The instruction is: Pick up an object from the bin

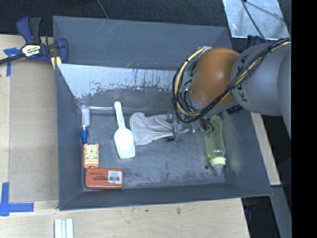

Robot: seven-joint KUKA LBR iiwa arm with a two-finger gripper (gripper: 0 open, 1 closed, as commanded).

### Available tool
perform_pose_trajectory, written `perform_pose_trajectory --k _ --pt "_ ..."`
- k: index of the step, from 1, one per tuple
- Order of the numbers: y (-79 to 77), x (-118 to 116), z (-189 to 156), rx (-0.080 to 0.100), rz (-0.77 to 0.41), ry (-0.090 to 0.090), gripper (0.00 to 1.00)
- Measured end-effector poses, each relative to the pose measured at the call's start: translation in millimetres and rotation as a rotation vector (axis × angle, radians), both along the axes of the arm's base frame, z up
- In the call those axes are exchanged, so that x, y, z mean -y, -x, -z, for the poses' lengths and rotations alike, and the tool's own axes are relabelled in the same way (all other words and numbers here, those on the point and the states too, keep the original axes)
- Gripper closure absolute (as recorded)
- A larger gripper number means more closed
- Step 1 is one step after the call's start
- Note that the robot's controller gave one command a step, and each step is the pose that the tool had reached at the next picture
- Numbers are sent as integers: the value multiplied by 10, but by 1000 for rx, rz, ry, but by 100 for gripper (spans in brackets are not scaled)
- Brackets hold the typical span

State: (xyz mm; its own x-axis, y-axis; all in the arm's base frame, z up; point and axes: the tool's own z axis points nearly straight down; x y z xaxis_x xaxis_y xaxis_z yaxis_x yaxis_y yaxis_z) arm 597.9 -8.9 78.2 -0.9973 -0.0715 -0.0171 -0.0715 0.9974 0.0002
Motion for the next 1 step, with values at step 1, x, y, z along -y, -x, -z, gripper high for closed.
perform_pose_trajectory --k 1 --pt "0 0 0 0 0 0 100"
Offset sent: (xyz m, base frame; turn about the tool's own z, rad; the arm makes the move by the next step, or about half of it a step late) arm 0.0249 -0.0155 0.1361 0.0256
